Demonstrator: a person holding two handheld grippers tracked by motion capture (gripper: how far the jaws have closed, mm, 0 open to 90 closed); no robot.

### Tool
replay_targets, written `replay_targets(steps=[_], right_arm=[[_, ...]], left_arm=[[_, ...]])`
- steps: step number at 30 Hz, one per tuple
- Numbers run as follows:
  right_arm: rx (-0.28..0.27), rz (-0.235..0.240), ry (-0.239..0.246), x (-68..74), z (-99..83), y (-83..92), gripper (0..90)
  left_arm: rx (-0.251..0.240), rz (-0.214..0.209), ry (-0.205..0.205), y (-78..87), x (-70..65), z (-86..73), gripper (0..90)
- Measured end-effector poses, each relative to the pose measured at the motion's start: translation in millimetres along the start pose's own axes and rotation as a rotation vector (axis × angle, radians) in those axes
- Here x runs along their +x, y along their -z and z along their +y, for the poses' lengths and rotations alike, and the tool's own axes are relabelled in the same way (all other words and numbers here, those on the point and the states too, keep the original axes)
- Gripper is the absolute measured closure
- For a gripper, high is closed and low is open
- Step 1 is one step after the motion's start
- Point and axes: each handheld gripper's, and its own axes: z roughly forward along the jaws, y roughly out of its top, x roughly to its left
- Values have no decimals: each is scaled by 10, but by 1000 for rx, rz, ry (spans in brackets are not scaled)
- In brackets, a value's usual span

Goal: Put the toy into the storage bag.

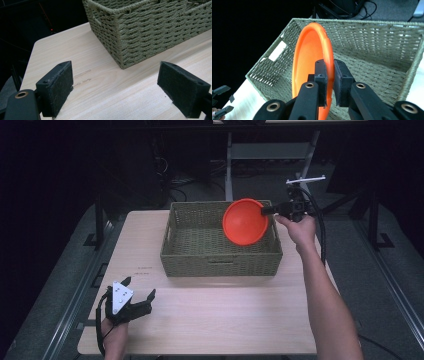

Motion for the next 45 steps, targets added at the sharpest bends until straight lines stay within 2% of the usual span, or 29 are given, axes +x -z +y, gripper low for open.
replay_targets(steps=[21, 45], right_arm=[[34, -24, -14, -77, -101, -167, 818], [73, -25, 0, -25, -143, -356, 815]], left_arm=[[3, 0, -4, -1, -1, 2, 127], [2, 1, -2, 1, 6, 0, 127]])
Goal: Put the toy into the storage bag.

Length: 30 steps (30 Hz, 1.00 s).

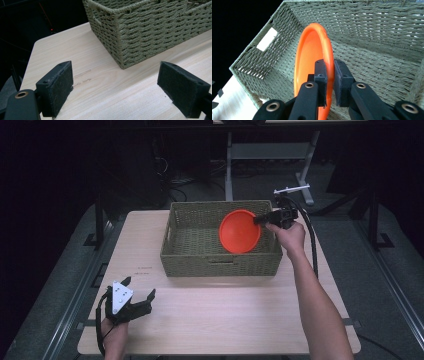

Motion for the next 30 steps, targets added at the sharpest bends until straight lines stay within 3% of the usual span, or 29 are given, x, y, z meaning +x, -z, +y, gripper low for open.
replay_targets(steps=[23, 30], right_arm=[[62, -24, 20, 26, -75, -208, 813], [108, -68, 38, 20, -115, -286, 782]], left_arm=[[-4, 0, 3, 1, -2, 1, 127], [-2, -1, 1, 3, -7, 4, 127]])
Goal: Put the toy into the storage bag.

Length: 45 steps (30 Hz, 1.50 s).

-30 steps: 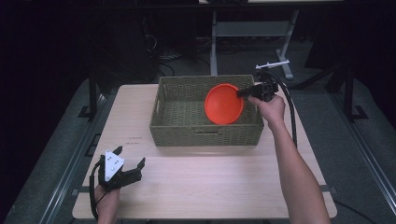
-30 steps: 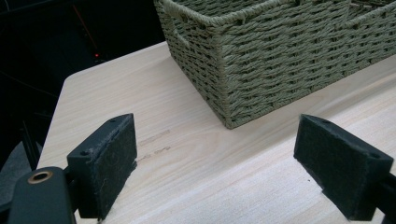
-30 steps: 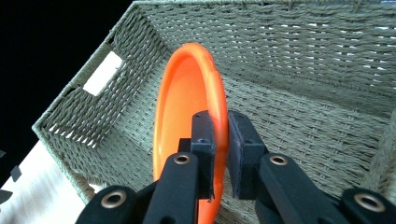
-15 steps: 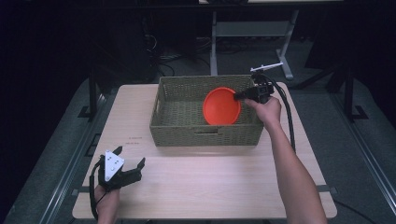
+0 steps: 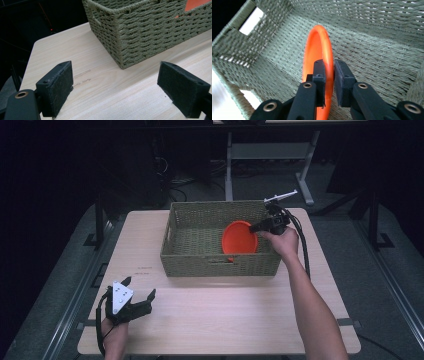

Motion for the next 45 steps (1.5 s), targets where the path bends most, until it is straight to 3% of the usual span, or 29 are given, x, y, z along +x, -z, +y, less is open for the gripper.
replay_targets(steps=[7, 15, 37, 39, 45], right_arm=[[14, 9, -7, -1, 0, -18, 765], [22, 4, -27, -39, -4, -2, 683], [24, -7, -6, -42, -28, 143, 584], [-10, 23, -3, -27, -27, 198, 586], [10, 48, 3, -8, -34, 206, 560]], left_arm=[[0, 0, 2, -3, 1, 2, 127], [5, 2, 5, -15, 5, 7, 127], [4, 2, 1, -8, 11, -2, 127], [4, 1, 3, -14, 7, -2, 127], [6, -1, 2, -16, -1, -2, 127]])
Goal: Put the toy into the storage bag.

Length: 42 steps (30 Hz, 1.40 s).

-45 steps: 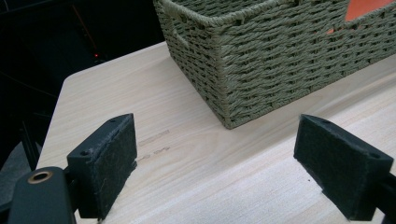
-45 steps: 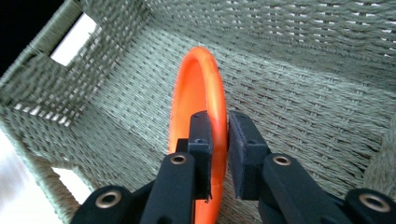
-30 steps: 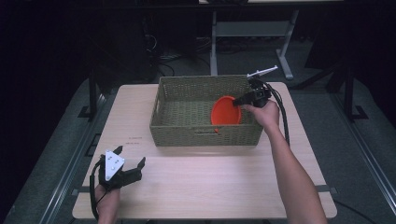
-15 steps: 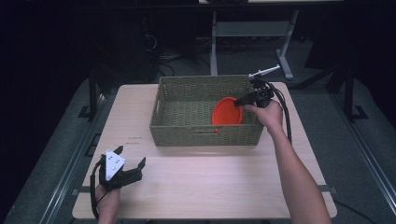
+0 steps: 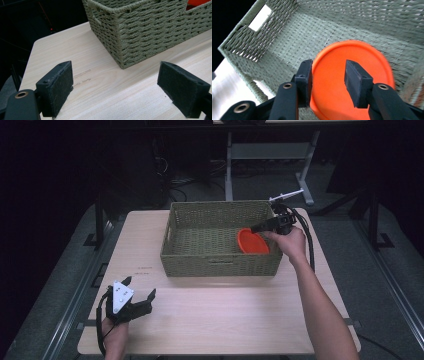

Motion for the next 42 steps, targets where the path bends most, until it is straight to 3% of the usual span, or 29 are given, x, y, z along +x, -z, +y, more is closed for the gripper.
replay_targets(steps=[12, 16, 33, 42], right_arm=[[8, 40, -19, -9, -91, -46, 476], [-7, 74, -21, 26, -95, -7, 456], [-17, 95, -15, 71, -203, 103, 381], [-24, 132, 8, 184, -271, 193, 356]], left_arm=[[-2, 0, -2, 7, 6, -2, 127], [0, 2, -3, 12, 3, 0, 127], [1, -4, -4, -2, -9, 0, 127], [-1, -2, -5, -1, -11, 1, 127]])
